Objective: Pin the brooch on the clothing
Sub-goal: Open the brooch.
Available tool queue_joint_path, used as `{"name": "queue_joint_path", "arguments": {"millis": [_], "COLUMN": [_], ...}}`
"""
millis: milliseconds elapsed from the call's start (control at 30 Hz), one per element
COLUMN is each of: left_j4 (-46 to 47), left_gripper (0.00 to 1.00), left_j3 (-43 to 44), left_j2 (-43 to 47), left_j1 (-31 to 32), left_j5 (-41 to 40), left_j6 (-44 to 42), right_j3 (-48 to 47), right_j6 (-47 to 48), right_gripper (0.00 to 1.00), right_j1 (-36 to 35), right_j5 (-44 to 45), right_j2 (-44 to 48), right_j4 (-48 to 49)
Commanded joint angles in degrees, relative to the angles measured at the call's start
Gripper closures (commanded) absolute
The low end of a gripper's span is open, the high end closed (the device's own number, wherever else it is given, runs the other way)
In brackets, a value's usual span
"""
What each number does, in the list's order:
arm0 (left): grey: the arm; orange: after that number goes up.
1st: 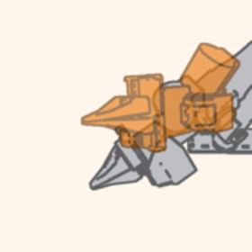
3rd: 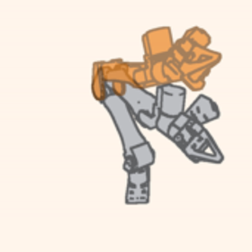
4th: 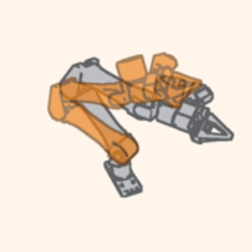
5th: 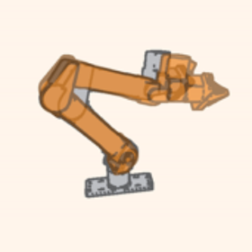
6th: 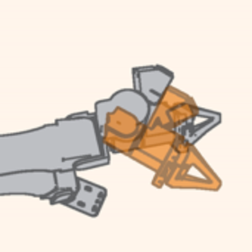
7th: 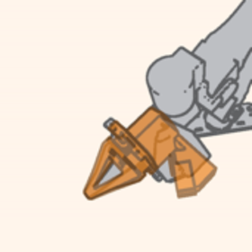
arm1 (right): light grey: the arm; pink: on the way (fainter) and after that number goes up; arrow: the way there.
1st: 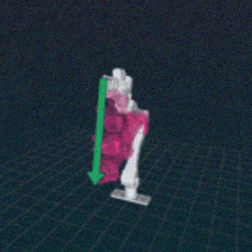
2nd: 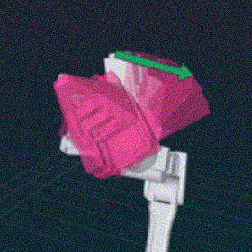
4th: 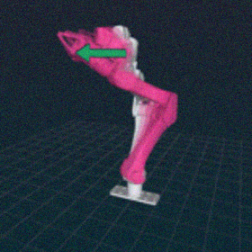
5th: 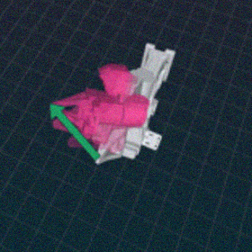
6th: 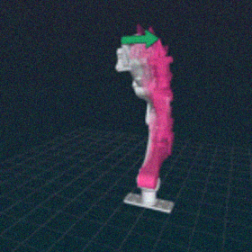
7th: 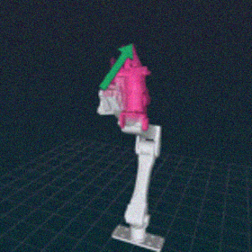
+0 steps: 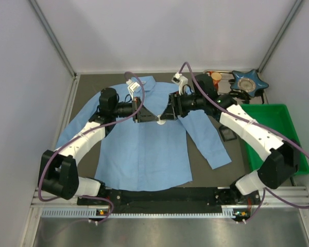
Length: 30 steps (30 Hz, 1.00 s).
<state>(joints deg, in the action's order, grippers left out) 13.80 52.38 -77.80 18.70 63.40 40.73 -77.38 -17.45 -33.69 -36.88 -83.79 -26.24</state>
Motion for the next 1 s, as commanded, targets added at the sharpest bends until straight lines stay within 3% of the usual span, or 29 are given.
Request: {"name": "queue_joint_path", "arguments": {"millis": [0,133,367,667,967], "left_j4": [3.6,3.4,3.3,3.2,3.2], "left_gripper": [1.0,1.0,1.0,1.0,1.0], "left_j3": [-0.7,-0.6,-0.4,-0.7,-0.8], "left_j2": [2.3,2.2,1.9,2.0,2.0], "left_j1": [-0.2,-0.2,-0.7,-1.1,-1.2], "left_j5": [0.5,0.6,0.6,0.7,0.6], "left_j6": [0.2,-0.1,0.1,0.1,0.1], "right_j3": [-3.3,-3.1,-2.6,-3.4,-4.3], "right_j6": [-1.4,-1.6,-2.0,-0.1,-0.5], "right_gripper": [0.4,0.51,0.54,0.7,0.57], "right_j1": [-0.6,-1.0,-2.2,-2.5,-2.7], "right_j5": [3.0,1.8,1.5,3.3,1.8], "right_j2": [-0.1,-0.1,-0.2,-1.3,-1.9], "right_j4": [1.4,1.7,1.9,0.9,0.6]}}
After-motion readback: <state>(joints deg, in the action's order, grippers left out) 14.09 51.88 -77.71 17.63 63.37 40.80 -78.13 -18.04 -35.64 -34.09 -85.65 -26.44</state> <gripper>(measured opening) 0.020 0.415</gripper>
